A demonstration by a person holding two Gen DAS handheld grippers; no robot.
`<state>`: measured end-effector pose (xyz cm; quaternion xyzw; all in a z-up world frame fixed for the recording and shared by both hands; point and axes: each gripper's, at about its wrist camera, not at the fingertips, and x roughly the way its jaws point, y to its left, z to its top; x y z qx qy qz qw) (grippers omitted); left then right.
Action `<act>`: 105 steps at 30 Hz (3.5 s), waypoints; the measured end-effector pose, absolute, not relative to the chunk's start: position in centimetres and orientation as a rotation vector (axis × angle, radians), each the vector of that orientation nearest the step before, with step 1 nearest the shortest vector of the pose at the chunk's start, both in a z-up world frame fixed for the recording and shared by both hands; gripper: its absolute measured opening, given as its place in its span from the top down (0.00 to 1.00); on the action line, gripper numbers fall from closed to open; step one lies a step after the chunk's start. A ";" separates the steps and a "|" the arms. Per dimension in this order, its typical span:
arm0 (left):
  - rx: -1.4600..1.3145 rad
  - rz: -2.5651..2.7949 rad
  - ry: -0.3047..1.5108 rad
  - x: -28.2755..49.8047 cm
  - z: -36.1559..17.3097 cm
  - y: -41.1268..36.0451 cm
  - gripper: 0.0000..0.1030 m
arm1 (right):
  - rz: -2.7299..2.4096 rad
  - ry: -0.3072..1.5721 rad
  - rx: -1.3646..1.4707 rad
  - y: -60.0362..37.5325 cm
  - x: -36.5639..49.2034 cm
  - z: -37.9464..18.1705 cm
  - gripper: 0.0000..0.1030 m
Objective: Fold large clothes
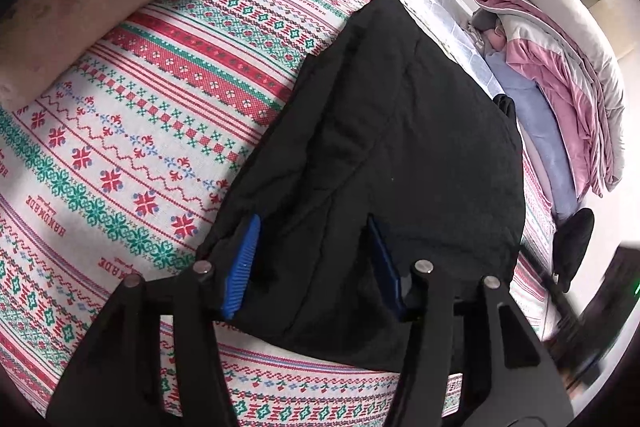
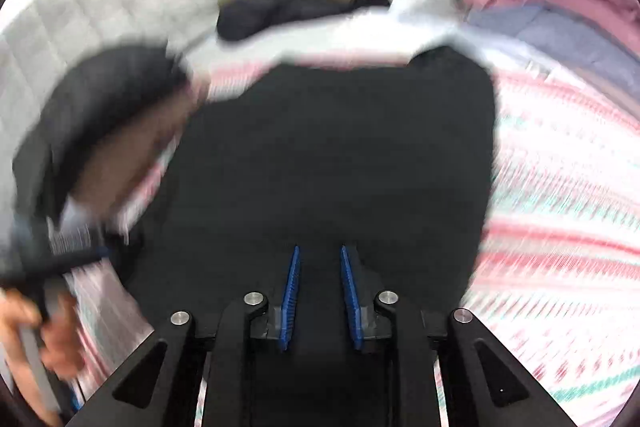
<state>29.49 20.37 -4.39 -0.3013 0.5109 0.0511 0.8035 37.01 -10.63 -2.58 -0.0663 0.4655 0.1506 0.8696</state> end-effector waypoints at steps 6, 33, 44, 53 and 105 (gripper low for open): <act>-0.623 0.139 1.091 29.1 -4.1 19.7 0.45 | 0.165 0.988 0.082 -14.1 47.4 -1.7 0.63; -0.631 0.125 1.107 28.9 -4.1 19.5 0.44 | 0.220 1.133 -0.309 4.6 51.2 -13.2 0.60; -0.656 0.057 1.122 28.3 -2.4 20.9 0.40 | 0.154 0.959 0.126 -17.0 35.0 -2.5 0.19; -0.584 0.109 1.074 28.9 -3.3 21.7 0.18 | 0.209 1.000 0.505 -24.8 34.6 -4.5 0.19; -0.696 -0.175 1.149 29.1 -3.4 11.9 0.37 | 0.212 1.077 0.447 -29.9 33.7 -7.0 0.43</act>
